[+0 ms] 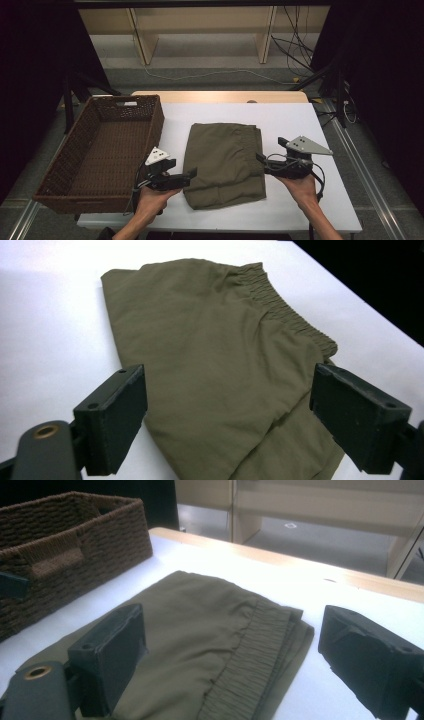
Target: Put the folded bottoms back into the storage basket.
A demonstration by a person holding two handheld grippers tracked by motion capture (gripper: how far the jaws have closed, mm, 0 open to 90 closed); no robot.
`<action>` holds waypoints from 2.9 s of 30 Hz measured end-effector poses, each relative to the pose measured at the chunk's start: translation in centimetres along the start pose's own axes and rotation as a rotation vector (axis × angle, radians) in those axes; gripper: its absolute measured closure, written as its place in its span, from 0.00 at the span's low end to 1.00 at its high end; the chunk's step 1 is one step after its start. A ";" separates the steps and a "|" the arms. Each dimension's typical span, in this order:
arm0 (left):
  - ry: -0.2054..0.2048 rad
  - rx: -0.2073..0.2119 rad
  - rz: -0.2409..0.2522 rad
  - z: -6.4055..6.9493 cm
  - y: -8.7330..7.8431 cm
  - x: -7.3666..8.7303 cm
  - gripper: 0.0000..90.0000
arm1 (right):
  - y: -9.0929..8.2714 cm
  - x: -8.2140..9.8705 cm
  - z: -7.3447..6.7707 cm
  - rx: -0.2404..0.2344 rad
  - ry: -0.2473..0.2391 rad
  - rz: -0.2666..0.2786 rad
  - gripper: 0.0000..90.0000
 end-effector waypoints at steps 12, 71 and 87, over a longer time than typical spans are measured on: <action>-0.056 -0.052 -0.089 -0.8 0.6 0.5 0.17 | 1.9 -0.1 1.6 -0.005 0.019 -0.058 0.14; -0.186 0.039 -0.352 -2.0 5.0 3.7 0.95 | 12.2 0.2 7.3 -0.046 0.174 -0.362 0.15; -0.156 0.004 -0.316 -2.8 4.2 2.5 0.95 | 15.5 0.7 9.7 0.015 0.205 -0.483 0.17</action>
Point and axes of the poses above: each handheld gripper's, and its own axes: y roughly forward along the jaws, x roughly out of its underside, z roughly to its right, the point moved 3 cm from there along y, roughly forward along the jaws, and after that the axes turned 2 degrees about -x, right-handed, at the moved point
